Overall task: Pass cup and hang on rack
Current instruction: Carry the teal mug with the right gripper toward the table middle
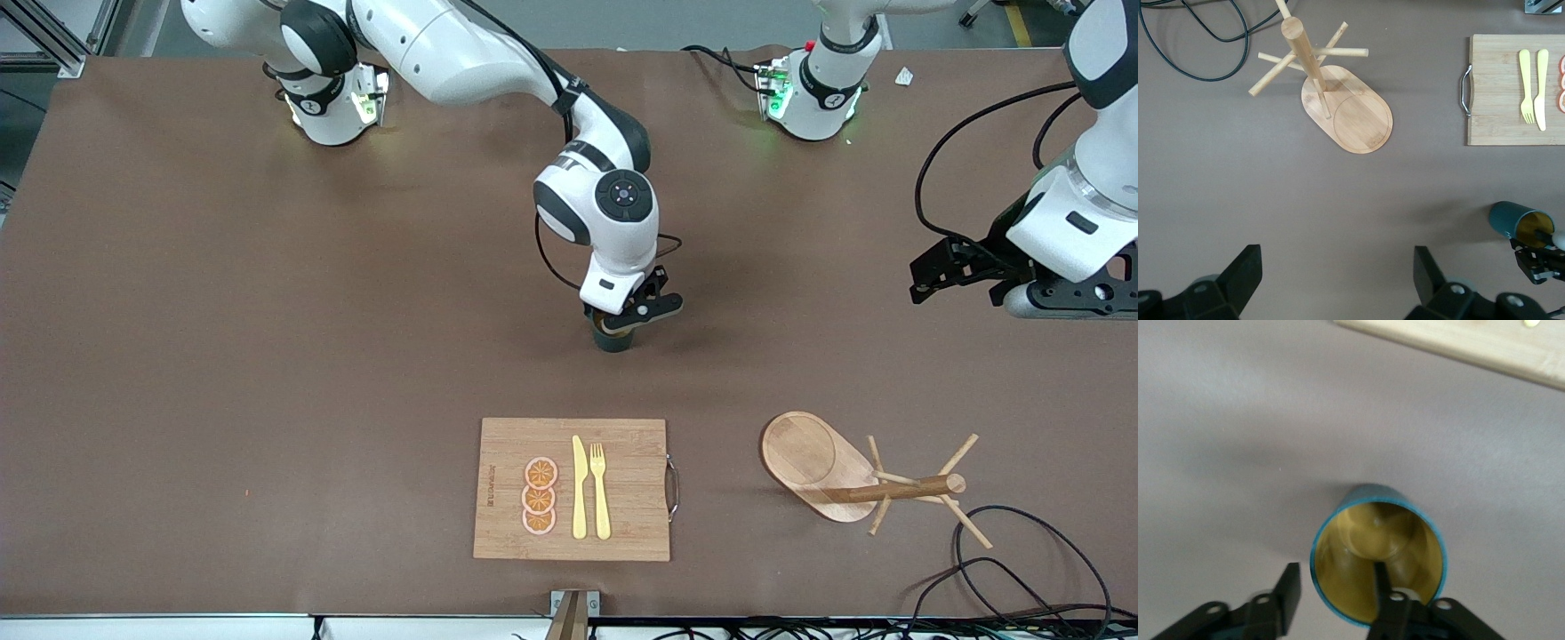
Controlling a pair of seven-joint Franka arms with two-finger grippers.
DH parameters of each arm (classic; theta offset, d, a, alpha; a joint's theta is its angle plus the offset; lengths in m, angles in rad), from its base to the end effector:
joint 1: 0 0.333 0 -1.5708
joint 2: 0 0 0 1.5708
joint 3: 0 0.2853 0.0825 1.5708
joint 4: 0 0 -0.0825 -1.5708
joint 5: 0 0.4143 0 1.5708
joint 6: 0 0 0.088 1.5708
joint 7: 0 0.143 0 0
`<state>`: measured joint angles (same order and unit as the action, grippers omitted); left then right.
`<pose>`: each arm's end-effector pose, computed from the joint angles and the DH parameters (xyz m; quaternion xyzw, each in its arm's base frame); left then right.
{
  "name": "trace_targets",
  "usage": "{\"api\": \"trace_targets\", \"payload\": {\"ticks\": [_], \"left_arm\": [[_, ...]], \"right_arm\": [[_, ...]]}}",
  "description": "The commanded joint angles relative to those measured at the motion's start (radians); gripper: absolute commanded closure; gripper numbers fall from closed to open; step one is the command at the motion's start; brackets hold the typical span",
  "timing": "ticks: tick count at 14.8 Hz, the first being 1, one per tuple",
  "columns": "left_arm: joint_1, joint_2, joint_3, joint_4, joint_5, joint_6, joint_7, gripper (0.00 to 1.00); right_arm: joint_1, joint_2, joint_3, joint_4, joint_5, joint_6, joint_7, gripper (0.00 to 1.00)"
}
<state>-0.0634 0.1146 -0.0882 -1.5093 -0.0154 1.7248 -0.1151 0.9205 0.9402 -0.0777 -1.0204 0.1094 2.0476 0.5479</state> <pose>0.6273 -0.0954 0.5343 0.9985 -0.0169 0.0485 0.0193 0.5074 0.6108 0.2199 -0.9888 -0.1412 -0.0220 0.0432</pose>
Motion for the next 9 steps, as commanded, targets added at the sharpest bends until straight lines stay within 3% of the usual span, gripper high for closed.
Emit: {"api": "trace_targets", "payload": {"ticks": [1,6,9], "left_arm": [[0.008,-0.007,-0.002,0.000,0.008,-0.007,0.005,0.00],[-0.009,-0.007,-0.013,0.000,0.008,-0.007,-0.011,0.00],[-0.030,-0.003,-0.047,0.001,0.011,-0.007,-0.043,0.00]], "right_arm": [[-0.034,-0.053,0.006,-0.003,-0.008,-0.015,0.018,0.00],[-0.236,-0.145,0.007,-0.003,-0.005,-0.079,0.004,0.00],[-0.359,-0.185,0.007,-0.004,-0.008,-0.102,-0.115,0.00]]}}
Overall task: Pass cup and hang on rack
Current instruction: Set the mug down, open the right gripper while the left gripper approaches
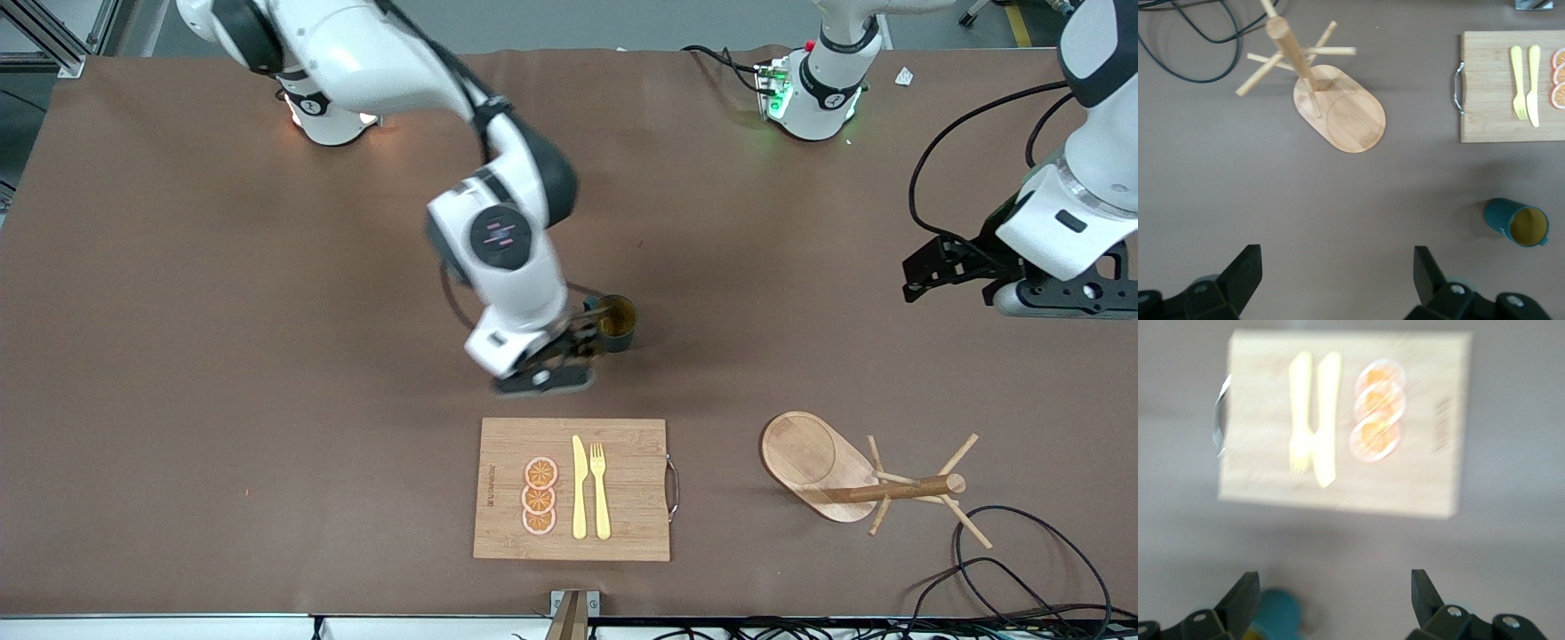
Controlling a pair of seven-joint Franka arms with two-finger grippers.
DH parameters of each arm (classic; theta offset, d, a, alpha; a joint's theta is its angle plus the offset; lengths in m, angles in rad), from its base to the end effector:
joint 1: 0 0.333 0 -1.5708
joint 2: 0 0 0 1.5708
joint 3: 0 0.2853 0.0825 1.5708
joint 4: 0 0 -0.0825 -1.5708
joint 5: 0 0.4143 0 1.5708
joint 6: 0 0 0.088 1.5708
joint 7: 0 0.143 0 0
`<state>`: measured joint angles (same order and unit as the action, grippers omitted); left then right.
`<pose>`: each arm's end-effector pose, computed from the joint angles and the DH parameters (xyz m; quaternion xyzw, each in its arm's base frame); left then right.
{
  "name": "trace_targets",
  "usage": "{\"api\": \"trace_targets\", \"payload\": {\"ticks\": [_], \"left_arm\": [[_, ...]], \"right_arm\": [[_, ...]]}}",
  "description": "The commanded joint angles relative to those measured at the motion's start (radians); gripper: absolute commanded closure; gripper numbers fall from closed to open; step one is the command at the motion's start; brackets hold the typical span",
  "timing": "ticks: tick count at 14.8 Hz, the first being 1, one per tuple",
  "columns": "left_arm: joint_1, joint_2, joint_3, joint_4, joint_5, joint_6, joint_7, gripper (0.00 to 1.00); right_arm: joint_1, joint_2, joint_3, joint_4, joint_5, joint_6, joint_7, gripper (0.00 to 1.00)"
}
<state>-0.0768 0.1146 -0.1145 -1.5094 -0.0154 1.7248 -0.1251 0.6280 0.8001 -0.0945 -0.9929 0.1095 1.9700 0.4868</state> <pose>0.6231 -0.1195 0.5344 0.9981 -0.0316 0.0479 0.0220 0.6680 0.4337 0.3381 -0.9955 -0.0238 -0.0686 0.0609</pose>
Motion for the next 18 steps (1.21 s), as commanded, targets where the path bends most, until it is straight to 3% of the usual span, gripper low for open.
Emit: {"api": "trace_targets", "payload": {"ticks": [1,7,13,18], "left_arm": [[-0.032,-0.001,-0.034,0.001,0.012,-0.005,-0.057,0.00],[-0.179,0.043,-0.042,-0.003,0.066,-0.019,-0.212,0.00],[-0.348,0.128,-0.042,0.005,0.164,-0.017,-0.494,0.00],[-0.461,0.238,-0.040,0.052,0.175,0.041,-0.736,0.00]], "right_arm": [[-0.100,-0.061,0.024,-0.033,-0.008,-0.054,-0.059,0.00],[-0.299,-0.159,-0.004,-0.053,-0.044,-0.194,-0.062,0.00],[-0.468,-0.355,-0.004,-0.286,-0.056,-0.189,-0.209,0.00],[-0.576,-0.521,-0.004,-0.458,-0.050,-0.186,-0.385,0.00]]}}
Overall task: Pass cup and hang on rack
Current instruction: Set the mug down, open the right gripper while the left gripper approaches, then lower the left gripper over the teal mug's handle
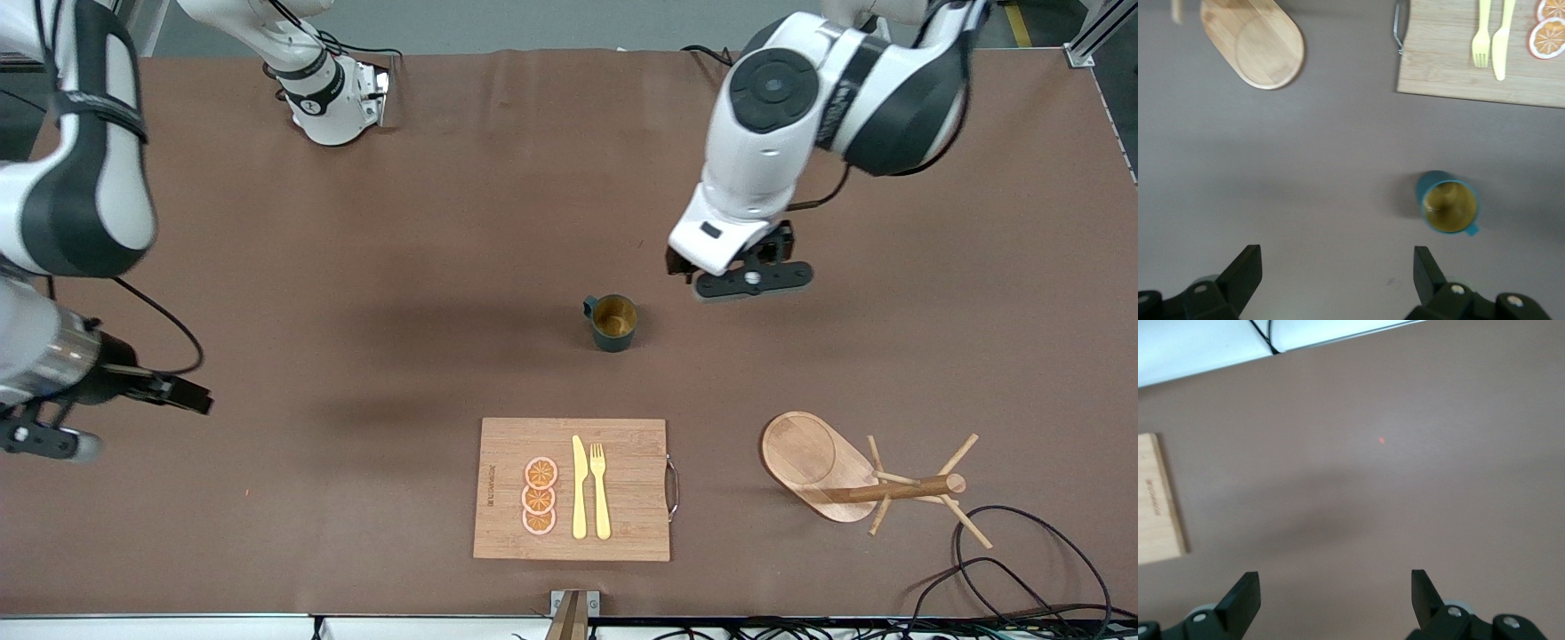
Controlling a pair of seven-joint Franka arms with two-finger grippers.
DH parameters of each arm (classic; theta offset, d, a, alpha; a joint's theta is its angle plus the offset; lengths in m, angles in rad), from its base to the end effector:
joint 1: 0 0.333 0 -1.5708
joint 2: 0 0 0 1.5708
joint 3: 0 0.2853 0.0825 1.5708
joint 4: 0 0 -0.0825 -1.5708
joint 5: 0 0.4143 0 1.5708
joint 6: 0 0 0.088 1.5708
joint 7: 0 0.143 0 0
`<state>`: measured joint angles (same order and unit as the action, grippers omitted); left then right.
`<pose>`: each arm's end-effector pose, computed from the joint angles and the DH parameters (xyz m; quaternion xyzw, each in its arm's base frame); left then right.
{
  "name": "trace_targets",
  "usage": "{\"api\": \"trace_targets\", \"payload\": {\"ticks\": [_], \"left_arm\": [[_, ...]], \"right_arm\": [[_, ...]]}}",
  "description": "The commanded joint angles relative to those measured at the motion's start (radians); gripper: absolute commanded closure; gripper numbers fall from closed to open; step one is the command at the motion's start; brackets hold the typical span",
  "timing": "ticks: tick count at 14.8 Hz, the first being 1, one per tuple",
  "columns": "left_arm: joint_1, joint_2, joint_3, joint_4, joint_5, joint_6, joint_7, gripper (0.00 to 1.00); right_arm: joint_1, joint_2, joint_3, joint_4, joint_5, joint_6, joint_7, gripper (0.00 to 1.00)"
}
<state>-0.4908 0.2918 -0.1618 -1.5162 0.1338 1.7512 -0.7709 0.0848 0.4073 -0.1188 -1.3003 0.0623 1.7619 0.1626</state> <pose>0.5418 -0.3824 0.4202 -0.9976 -0.0481 -0.0076 0.0492 0.7059 -0.0039 0.4511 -0.9948 0.0977 -0.0280 0.0092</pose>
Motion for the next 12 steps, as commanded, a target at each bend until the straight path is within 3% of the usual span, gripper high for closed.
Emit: {"api": "trace_targets", "payload": {"ticks": [1,6,9,12], "left_arm": [[-0.073,0.093,0.007,0.082,0.035,0.034,-0.158,0.00],[-0.216,0.220,0.007,0.119,0.122,0.109,-0.451,0.00],[-0.308,0.286,0.008,0.119,0.240,0.134,-0.589,0.00],[-0.367,0.366,0.010,0.119,0.360,0.197,-0.811,0.00]], "right_arm": [[-0.055,-0.158,0.021,-0.178,-0.004,0.022,-0.098,0.00],[-0.073,-0.364,0.019,-0.290,-0.009,0.002,-0.144,0.00],[-0.068,-0.464,0.022,-0.321,-0.024,-0.053,-0.147,0.00],[-0.066,-0.553,0.025,-0.442,-0.082,-0.010,-0.147,0.00]]}}
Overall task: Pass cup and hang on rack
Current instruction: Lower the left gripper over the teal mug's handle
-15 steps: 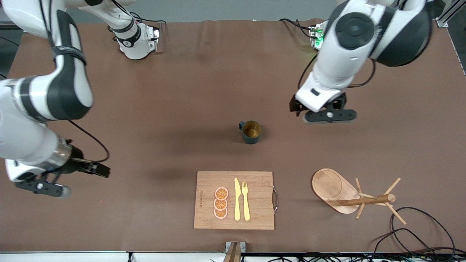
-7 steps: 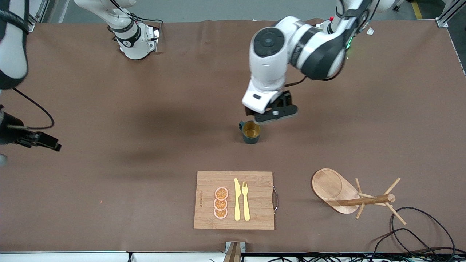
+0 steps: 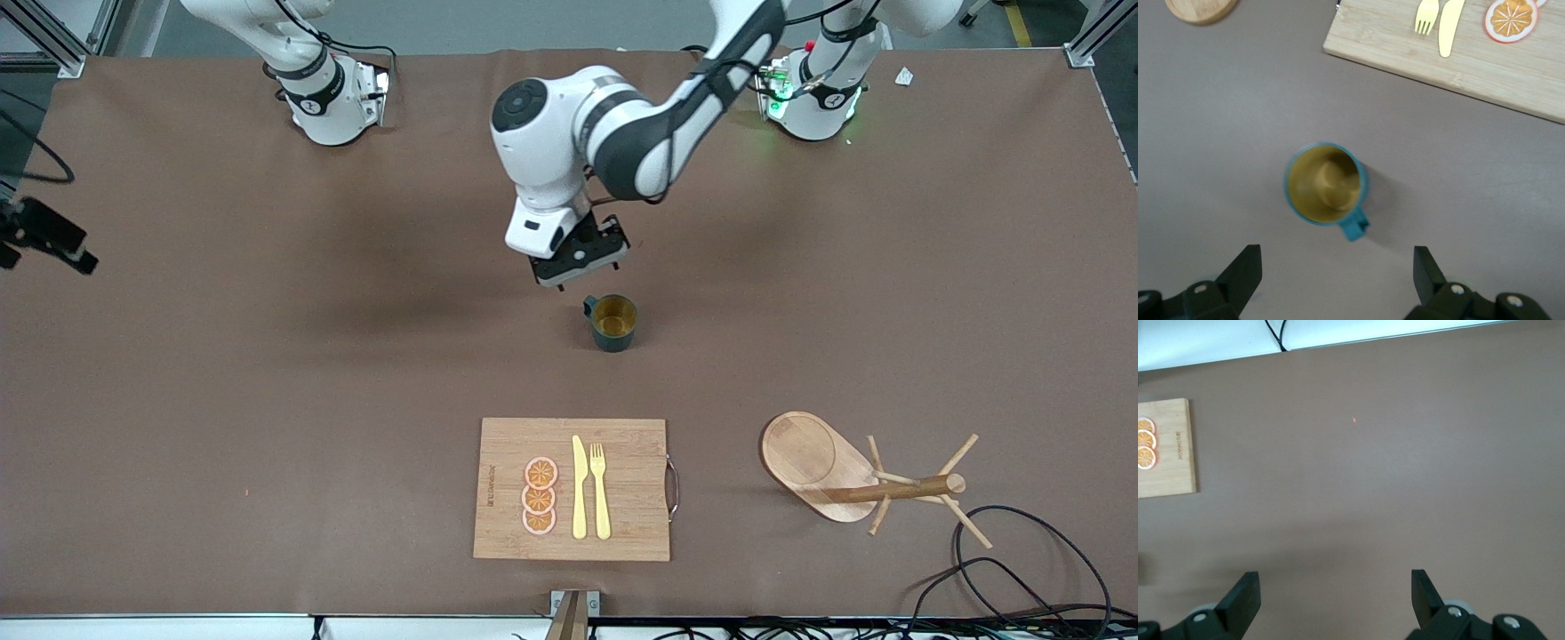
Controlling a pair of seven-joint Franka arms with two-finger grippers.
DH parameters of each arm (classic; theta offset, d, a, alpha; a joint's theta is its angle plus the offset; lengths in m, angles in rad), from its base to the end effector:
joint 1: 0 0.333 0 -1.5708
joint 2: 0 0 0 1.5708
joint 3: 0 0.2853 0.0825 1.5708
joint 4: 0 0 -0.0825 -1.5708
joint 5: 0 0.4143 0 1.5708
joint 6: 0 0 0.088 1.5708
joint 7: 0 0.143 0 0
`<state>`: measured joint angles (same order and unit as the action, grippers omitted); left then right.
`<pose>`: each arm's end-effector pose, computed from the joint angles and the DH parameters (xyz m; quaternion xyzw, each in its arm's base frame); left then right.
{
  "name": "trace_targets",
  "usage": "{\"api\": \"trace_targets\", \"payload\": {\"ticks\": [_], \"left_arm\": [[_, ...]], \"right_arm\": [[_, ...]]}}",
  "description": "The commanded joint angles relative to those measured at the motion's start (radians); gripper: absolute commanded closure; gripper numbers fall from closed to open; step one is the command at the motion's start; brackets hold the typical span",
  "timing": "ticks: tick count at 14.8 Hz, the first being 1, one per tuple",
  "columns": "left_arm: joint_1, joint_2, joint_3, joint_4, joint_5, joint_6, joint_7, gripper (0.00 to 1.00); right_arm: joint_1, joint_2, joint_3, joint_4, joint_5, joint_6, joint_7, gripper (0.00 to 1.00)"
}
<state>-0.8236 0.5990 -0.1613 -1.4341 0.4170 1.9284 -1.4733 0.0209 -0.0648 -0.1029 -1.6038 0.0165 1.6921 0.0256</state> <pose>0.4404 -0.5626 0.2685 -0.9736 -0.1701 -0.1210 0.0924 0.5823 -0.0473 0.5906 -0.9955 0.0541 -0.0766 0.0094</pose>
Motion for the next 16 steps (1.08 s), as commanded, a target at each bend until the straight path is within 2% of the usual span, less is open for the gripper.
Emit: {"api": "trace_targets", "payload": {"ticks": [1,6,9,11,16], "left_arm": [[-0.057,0.083,0.009,0.037,0.126,0.021,-0.174,0.00],[-0.127,0.143,0.017,0.027,0.242,0.004,-0.438,0.00],[-0.157,0.212,0.017,0.029,0.362,-0.005,-0.609,0.05],[-0.157,0.219,0.019,0.029,0.378,-0.003,-0.636,0.11],[-0.157,0.231,0.026,0.031,0.378,-0.006,-0.664,0.12]], "right_arm": [[-0.001,-0.078,0.011,-0.142,-0.044,0.054,-0.010,0.00],[0.025,-0.069,0.012,-0.096,-0.044,-0.055,-0.004,0.00],[0.027,-0.050,0.012,-0.047,-0.046,-0.077,-0.003,0.00],[0.031,-0.047,0.012,-0.038,-0.046,-0.077,-0.006,0.00],[0.037,-0.043,0.012,-0.036,-0.046,-0.107,0.000,0.00]]}}
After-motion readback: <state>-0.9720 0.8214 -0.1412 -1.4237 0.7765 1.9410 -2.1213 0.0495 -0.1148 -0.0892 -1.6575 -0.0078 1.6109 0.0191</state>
